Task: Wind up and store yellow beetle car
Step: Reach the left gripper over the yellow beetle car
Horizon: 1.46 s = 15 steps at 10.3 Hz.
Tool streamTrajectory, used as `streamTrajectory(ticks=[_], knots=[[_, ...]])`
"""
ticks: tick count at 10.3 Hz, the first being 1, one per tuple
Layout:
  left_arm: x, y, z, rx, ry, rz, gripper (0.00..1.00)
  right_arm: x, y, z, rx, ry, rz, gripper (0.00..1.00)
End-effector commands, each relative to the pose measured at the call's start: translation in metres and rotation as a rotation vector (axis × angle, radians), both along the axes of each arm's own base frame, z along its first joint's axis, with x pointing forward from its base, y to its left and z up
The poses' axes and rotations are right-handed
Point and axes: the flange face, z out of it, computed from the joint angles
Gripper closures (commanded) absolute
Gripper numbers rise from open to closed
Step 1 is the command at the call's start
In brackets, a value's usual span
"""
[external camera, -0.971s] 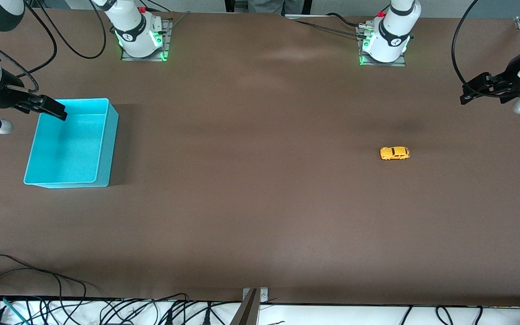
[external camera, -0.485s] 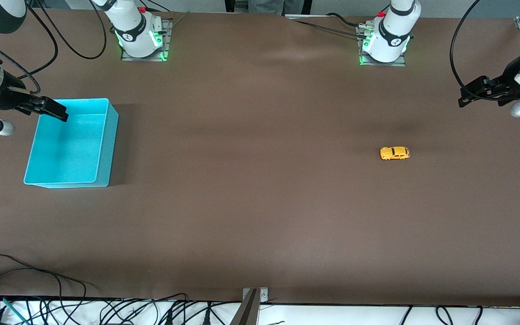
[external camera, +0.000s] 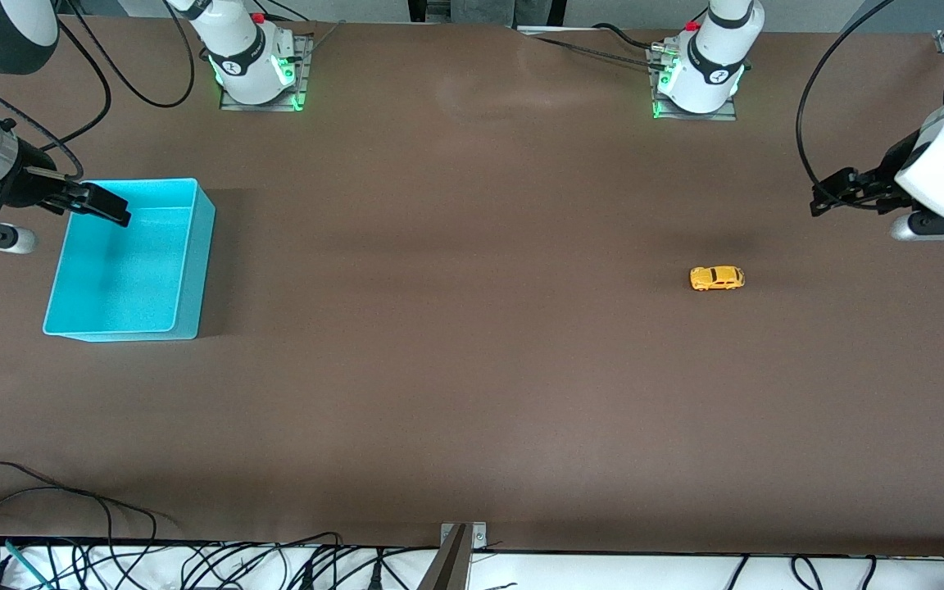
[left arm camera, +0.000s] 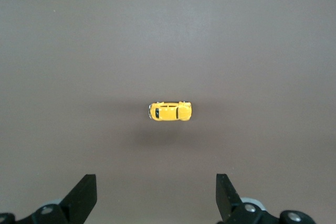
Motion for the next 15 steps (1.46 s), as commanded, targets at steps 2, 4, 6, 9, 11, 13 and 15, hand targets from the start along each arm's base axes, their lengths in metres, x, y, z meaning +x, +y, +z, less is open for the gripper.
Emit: streamTrajectory(ticks=[2, 4, 6, 9, 11, 13, 15], knots=[[-0.006, 0.003, -0.069, -0.002, -0.027, -0.001, 0.0, -0.004, 0.002, -0.003, 0.011, -0.006, -0.011, 0.0], [-0.006, 0.003, -0.114, -0.002, -0.068, 0.0, 0.0, -0.004, 0.002, -0.006, 0.011, 0.0, -0.011, 0.0], [-0.018, 0.004, -0.165, -0.002, -0.107, 0.001, 0.0, -0.004, 0.001, -0.005, 0.011, -0.002, -0.013, 0.0], [-0.025, 0.003, -0.212, -0.006, -0.073, -0.013, 0.0, -0.004, 0.0, -0.008, 0.01, 0.004, -0.015, 0.0], [-0.033, 0.004, -0.224, -0.041, -0.071, -0.236, 0.0, -0.004, 0.0, -0.007, 0.012, 0.004, -0.016, 0.0], [-0.037, 0.004, -0.236, -0.074, -0.055, -0.424, 0.0, -0.005, -0.001, -0.007, 0.011, 0.007, -0.019, 0.0], [-0.039, 0.003, -0.253, -0.106, -0.029, -0.664, 0.0, -0.005, -0.003, -0.007, 0.011, 0.012, -0.024, 0.0]])
